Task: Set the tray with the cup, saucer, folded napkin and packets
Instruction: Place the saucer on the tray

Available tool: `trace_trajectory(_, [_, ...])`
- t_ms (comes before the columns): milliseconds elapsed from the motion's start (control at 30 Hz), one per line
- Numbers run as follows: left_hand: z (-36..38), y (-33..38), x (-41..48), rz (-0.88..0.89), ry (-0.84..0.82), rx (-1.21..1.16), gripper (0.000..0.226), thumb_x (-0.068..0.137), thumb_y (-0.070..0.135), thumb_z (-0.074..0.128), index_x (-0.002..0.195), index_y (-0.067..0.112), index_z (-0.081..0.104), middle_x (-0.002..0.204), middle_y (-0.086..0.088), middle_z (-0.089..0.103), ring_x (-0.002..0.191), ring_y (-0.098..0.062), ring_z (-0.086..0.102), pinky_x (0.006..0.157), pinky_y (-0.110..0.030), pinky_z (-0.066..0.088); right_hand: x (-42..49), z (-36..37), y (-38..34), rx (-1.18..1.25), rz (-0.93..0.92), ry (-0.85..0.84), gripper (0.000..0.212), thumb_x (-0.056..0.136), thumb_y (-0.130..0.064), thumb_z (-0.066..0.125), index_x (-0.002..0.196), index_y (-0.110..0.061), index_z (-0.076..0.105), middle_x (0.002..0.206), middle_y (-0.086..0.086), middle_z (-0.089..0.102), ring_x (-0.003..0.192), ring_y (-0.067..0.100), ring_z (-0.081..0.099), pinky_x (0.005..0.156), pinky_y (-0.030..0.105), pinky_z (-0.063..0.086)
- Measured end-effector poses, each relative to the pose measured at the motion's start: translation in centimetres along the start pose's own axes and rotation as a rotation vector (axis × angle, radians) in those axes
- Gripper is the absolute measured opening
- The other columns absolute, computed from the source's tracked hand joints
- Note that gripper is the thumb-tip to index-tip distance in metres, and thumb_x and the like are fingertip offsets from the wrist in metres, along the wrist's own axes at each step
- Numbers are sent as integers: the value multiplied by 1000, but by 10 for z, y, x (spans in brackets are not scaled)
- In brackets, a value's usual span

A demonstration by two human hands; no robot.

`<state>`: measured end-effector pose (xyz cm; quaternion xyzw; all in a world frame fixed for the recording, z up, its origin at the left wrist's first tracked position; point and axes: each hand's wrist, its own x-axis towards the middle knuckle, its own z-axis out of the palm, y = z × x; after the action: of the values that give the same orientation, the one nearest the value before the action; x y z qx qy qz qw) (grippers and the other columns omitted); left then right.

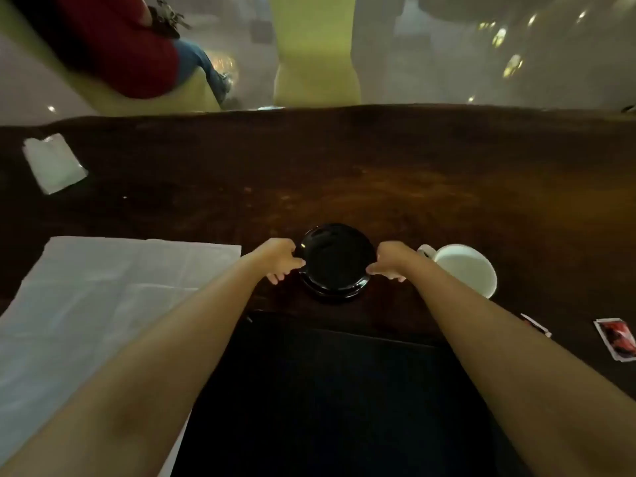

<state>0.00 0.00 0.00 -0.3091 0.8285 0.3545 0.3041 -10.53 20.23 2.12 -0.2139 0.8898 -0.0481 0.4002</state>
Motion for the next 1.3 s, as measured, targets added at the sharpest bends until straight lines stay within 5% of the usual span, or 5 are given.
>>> trace_trajectory(167, [8,3,15,29,26,-235,48,87,6,58,130,4,37,92,-12,61,75,-22,68,58,-32,59,20,7,-1,201,26,61,14,89,-15,58,91,-1,56,88,17,65,84,30,67,74,36,56])
trace_trajectory(367, [17,4,12,-39,94,-639,48,85,-3,57,130,7,42,125,-16,52,104,-31,60,53,-30,57,30,19,0,695,118,125,26,84,3,60,105,-5,49,113,17,51,97,37,61,58,37,57])
trace_trajectory(801, [11,21,-38,-31,112,-840,19,84,-5,57,84,14,60,87,-7,63,72,-22,64,49,-34,57,-20,10,16,819,-2,276,27,85,-6,63,112,-6,62,111,16,66,96,31,66,87,48,53])
trace_trajectory(901, [4,29,-60,-35,106,-892,21,83,-6,58,95,10,61,96,-12,65,86,-29,67,65,-43,59,-48,1,19,928,-26,282,24,86,-4,62,109,-8,63,106,14,68,88,29,68,80,45,57])
trace_trajectory(1301, [13,40,-160,139,5,-1053,19,81,-4,61,94,10,63,95,-13,68,77,-24,71,55,-36,59,-164,3,38,1278,-81,271,35,85,-4,61,120,-8,58,104,8,66,82,21,68,56,29,58])
